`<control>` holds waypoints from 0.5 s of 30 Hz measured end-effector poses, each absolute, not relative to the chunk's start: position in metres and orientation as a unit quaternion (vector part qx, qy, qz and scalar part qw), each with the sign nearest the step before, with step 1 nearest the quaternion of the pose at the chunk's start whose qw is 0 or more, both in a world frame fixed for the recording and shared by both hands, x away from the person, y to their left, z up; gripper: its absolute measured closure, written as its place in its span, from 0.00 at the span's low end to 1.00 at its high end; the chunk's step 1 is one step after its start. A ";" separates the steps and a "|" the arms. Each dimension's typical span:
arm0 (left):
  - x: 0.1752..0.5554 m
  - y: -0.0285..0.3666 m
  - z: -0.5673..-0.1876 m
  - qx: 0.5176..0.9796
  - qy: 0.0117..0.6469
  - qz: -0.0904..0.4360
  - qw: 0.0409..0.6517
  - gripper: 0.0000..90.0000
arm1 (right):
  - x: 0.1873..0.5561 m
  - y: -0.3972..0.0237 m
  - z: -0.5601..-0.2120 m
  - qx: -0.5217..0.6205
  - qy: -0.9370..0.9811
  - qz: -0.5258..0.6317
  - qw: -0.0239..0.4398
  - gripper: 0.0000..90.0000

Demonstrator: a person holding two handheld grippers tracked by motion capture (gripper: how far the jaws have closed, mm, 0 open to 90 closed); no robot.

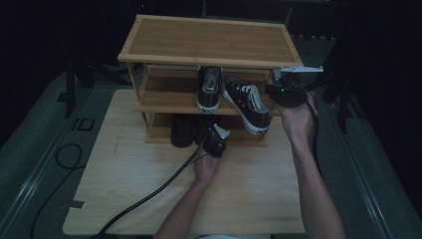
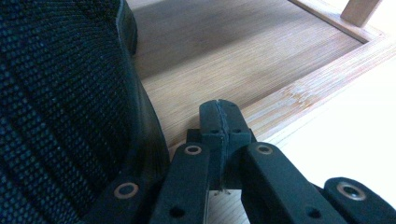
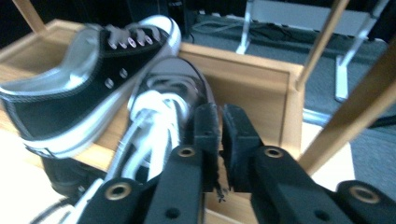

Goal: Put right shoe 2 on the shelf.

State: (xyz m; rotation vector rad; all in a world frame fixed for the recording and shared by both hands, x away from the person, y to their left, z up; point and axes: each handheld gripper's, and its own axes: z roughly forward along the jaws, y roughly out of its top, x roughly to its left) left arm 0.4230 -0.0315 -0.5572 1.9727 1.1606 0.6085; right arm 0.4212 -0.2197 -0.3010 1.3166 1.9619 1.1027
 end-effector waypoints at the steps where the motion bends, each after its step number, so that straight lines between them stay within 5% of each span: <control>1: 0.423 -0.031 -0.557 0.771 0.454 0.238 0.377 1.00 | 0.421 -0.221 -0.302 0.489 0.727 0.402 0.265 0.99; 15: 0.423 -0.032 -0.557 0.771 0.454 0.238 0.377 1.00 | 0.419 -0.233 -0.323 0.495 0.746 0.364 0.257 1.00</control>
